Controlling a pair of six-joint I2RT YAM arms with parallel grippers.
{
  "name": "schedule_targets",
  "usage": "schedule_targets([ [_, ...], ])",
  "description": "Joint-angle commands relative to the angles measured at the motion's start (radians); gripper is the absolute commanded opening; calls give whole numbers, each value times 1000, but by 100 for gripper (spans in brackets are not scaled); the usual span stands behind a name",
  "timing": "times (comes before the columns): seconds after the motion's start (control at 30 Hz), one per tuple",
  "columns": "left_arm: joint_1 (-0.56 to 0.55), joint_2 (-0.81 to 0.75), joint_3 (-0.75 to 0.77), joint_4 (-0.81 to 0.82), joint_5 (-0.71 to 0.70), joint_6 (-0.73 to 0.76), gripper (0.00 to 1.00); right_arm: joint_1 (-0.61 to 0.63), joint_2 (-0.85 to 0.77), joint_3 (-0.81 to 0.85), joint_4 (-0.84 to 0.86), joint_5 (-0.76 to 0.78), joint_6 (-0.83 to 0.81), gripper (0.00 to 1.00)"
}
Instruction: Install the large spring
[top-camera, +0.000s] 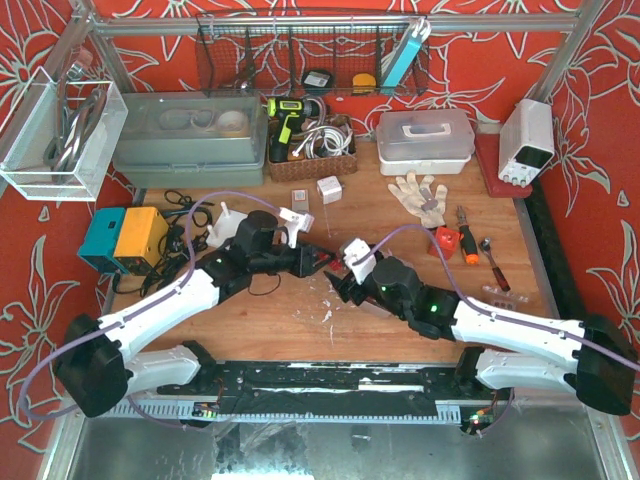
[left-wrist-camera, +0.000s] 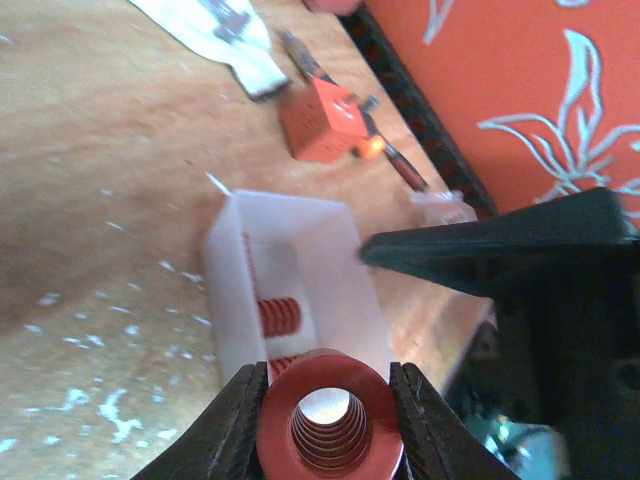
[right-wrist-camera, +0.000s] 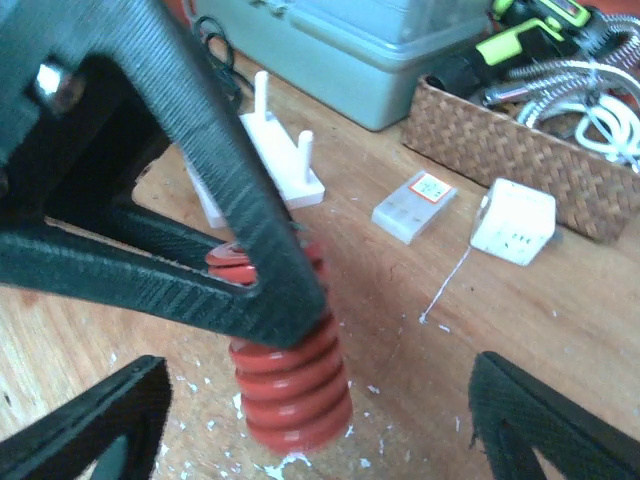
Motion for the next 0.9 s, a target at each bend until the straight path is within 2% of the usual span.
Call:
schedule_targets([
  [0.0, 9, -57, 40, -17, -240, 14, 0, 5, -18, 119, -219, 115, 109, 87],
  [0.1, 17, -78, 48, -22, -419, 28, 0, 4, -51, 188, -349, 127, 156, 98],
  [0.23, 32, -78, 67, -36, -706, 54, 0, 4, -137, 197, -406, 230, 189, 99],
  [0.33, 78, -59, 86, -20, -844, 77, 0, 2, -202, 127, -372, 335, 175, 99],
  [0.57, 248, 62, 146, -17, -956, 102, 0, -15, -303, -31, -281, 490, 198, 99],
  [0.73, 365, 151, 149, 10, -961, 95, 0, -24, -324, -62, -250, 482, 211, 99],
  [0.87, 414, 217, 161, 20, -969, 100, 0, -28, -300, -65, -240, 480, 217, 99],
])
